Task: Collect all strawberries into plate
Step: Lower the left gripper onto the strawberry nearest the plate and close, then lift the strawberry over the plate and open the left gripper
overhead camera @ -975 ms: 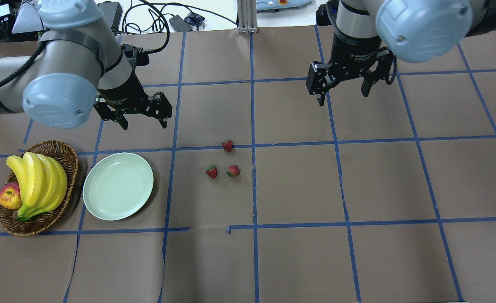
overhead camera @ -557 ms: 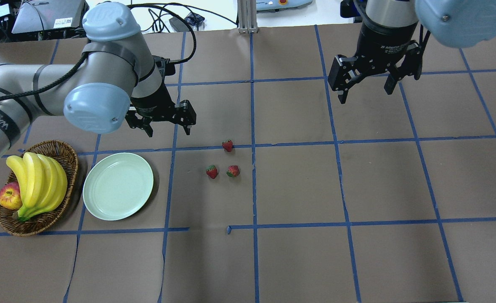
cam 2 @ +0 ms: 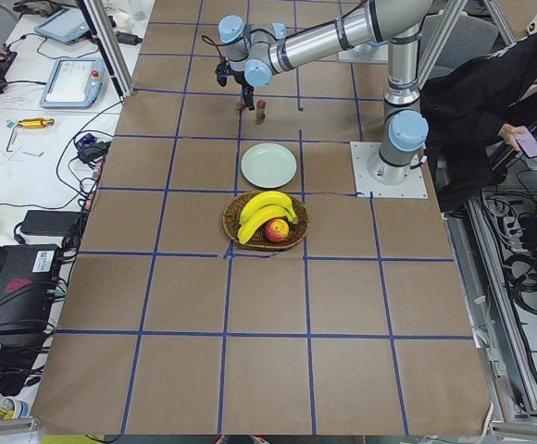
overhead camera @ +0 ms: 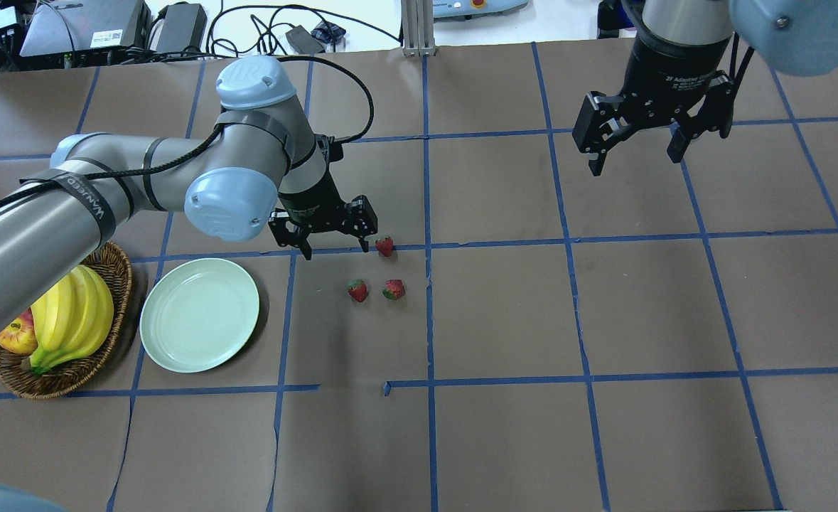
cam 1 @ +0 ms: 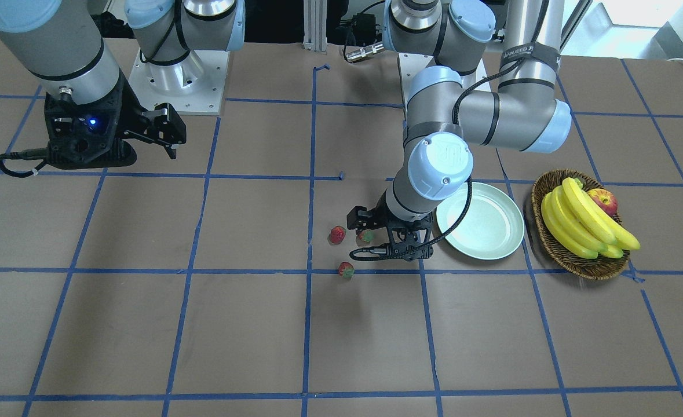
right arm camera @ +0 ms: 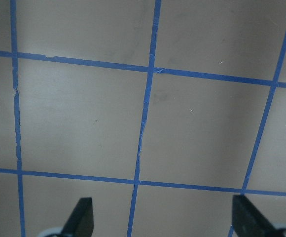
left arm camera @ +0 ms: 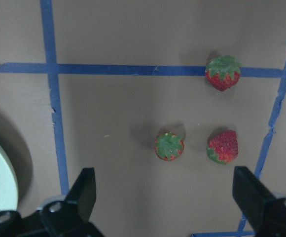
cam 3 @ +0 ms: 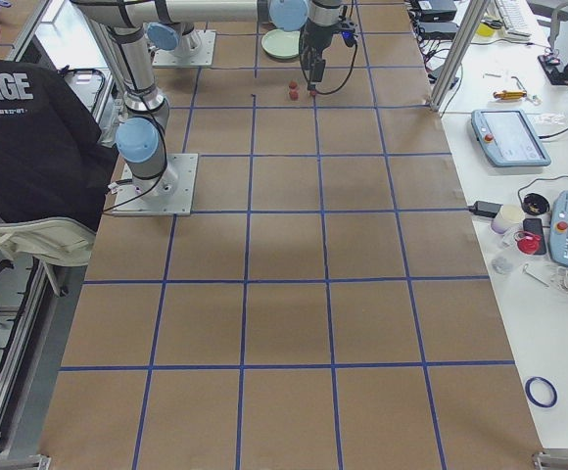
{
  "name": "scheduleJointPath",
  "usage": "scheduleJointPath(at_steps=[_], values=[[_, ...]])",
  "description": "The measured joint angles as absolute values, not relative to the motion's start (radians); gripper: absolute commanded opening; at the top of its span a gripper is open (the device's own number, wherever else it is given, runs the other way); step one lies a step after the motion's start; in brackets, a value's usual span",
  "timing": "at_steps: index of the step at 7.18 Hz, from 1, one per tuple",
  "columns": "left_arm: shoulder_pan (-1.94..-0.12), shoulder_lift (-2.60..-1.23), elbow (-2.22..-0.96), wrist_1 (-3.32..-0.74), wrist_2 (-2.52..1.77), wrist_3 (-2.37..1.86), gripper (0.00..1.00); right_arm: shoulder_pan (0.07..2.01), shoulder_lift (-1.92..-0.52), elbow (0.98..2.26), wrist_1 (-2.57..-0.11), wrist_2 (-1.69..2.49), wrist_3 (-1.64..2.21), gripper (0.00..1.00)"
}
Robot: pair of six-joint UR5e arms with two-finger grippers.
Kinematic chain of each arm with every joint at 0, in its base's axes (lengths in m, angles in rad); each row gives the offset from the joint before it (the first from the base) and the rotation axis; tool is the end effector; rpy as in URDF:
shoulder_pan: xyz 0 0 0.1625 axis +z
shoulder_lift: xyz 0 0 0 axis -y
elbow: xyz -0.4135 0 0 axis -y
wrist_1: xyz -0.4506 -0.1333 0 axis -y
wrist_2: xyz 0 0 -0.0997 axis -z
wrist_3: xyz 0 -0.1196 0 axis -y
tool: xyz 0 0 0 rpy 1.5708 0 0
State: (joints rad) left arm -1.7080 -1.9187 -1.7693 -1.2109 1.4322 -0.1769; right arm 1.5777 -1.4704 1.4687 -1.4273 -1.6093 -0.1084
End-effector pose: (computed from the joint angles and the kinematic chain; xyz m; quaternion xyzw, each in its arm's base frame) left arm -0.2307 -0.5758 0.1822 0.0262 -0.9929 -0.1025 0.0536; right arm 0.1327 -0.5730 0.4423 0.0588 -0.9956 -0.0717 0.0156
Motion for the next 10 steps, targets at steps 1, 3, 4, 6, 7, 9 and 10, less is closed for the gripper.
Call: scheduleJointPath(at_steps=[1,3,4,6,7,9,10], values=[[-1.708,-1.948,-1.77,-1.21,1.421,-0.178,0.96,1.573,-1.47,1.471,-1.427,-1.608,-0.109,1.0],[-1.709,-2.003,-1.771,-1.212,1.4,-0.178,0.79,1.57,-1.467,1.473,-1.426,-1.607,-0.109,1.0],[-1.712,-2.025,-1.772,-1.215,1.396,-0.176,0.76,1.57,-1.465,1.474,-1.426,-1.606,-0.109,1.0],[-1.718,-2.047,-1.772,-1.222,1.395,-0.165,0.6,1.569,-1.463,1.474,-1.425,-1.606,-0.108,1.0],[-1.719,-2.051,-1.772,-1.223,1.396,-0.161,0.42,1.569,-1.462,1.474,-1.425,-1.605,-0.108,1.0],[-1.72,-2.053,-1.772,-1.226,1.401,-0.157,0.0,1.569,-1.462,1.474,-1.425,-1.605,-0.107,1.0],[-1.721,-2.053,-1.771,-1.227,1.404,-0.157,0.0,1.569,-1.462,1.474,-1.425,-1.605,-0.107,1.0]])
